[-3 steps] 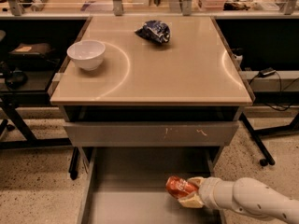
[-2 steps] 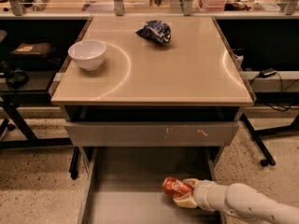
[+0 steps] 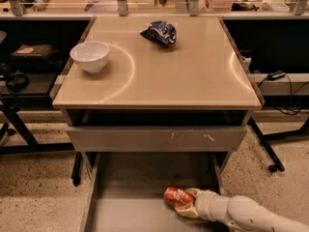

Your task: Place coke can into middle drawer

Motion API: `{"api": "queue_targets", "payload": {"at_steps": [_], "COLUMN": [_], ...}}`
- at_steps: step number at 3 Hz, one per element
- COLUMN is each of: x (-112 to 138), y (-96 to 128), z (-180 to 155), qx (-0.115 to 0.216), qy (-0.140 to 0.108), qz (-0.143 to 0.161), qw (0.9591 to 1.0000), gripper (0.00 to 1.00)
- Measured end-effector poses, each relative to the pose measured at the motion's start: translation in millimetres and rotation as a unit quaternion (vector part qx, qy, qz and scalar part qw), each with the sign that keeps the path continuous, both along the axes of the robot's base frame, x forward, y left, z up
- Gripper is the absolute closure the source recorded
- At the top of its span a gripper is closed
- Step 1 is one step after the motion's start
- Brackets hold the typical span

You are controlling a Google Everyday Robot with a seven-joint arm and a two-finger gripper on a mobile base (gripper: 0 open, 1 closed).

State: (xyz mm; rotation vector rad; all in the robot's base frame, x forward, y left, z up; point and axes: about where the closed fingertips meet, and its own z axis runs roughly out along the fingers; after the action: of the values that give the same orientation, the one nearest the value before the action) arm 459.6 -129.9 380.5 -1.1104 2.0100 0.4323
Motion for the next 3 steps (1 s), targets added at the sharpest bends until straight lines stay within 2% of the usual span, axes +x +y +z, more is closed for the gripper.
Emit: {"api": "queue_targets", "payload": {"at_steps": [1, 3], "x": [0.0, 0.0], "y": [0.1, 0.1], "z": [0.0, 0.0], "qx": [0.0, 0.0], "qy": [0.0, 0.0], "qz": [0.0, 0.0], "qw": [1.0, 1.0], "gripper": [0.86, 0.4]}}
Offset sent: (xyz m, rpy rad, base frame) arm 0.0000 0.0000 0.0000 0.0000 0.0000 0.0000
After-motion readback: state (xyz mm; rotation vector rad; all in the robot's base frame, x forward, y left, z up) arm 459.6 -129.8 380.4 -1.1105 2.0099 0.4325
